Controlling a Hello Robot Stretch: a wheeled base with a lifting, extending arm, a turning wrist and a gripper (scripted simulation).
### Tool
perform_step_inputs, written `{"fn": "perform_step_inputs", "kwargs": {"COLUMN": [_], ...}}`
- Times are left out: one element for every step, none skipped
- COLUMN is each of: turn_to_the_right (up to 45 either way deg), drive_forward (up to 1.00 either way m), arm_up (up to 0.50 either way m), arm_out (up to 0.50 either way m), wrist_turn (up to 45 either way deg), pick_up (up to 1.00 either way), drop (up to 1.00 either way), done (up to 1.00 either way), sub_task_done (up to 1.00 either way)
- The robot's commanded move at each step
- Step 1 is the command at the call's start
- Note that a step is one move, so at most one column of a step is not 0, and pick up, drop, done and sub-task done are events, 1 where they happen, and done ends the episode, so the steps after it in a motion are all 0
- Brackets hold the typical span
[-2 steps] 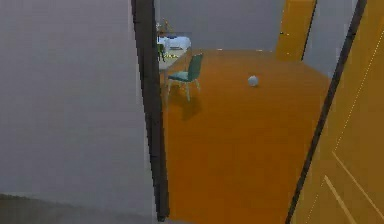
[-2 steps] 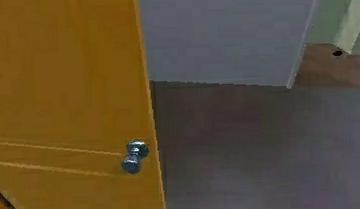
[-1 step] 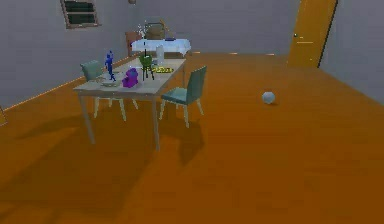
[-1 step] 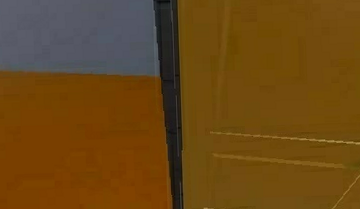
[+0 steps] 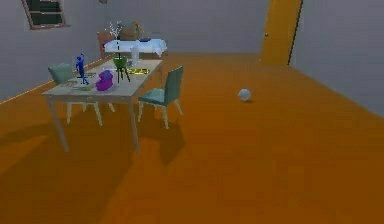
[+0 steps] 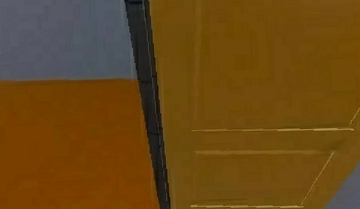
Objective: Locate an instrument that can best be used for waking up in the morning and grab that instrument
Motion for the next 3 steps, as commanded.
{"fn": "perform_step_inputs", "kwargs": {"turn_to_the_right": [0.0, 3.0, 0.0], "drive_forward": [0.35, 0.0, 0.15], "arm_up": [0.0, 0.0, 0.0], "arm_out": [0.0, 0.0, 0.0], "wrist_turn": [0.0, 0.0, 0.0], "pick_up": [0.0, 0.0, 0.0], "drop": [0.0, 0.0, 0.0], "done": [0.0, 0.0, 0.0], "sub_task_done": [0.0, 0.0, 0.0]}}
